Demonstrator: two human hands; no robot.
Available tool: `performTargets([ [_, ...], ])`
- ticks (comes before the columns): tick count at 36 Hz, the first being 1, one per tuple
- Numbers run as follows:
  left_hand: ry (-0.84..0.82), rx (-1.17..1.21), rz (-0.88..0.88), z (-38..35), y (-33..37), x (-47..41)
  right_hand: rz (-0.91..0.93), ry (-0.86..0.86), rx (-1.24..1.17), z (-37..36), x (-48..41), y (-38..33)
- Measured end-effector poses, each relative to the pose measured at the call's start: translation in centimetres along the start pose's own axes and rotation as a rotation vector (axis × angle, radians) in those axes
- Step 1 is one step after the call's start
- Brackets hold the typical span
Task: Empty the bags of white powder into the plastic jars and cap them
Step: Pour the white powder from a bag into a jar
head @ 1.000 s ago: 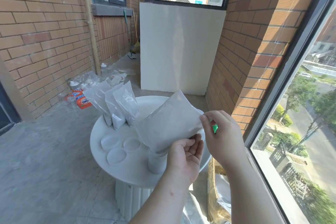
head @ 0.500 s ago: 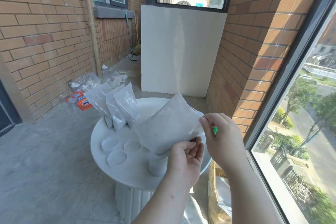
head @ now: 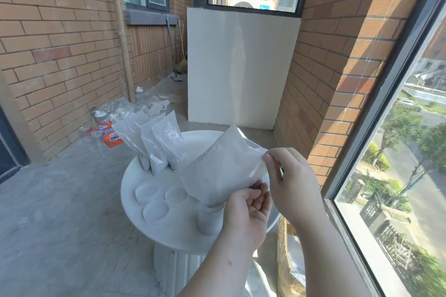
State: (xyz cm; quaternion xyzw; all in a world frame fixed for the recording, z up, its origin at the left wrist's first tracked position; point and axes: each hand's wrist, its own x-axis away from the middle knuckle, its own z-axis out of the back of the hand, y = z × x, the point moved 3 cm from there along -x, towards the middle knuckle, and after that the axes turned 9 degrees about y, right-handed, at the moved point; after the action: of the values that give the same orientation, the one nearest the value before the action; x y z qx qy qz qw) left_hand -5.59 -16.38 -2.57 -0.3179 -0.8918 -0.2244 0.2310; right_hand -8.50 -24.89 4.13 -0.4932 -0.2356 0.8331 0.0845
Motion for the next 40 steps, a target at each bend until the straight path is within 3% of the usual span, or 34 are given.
performTargets([
  [40,0.001,-0.006,0.009,-0.11,-0.08,0.00,0.019,0.066,0.001,0.17,-0.05,-0.63],
])
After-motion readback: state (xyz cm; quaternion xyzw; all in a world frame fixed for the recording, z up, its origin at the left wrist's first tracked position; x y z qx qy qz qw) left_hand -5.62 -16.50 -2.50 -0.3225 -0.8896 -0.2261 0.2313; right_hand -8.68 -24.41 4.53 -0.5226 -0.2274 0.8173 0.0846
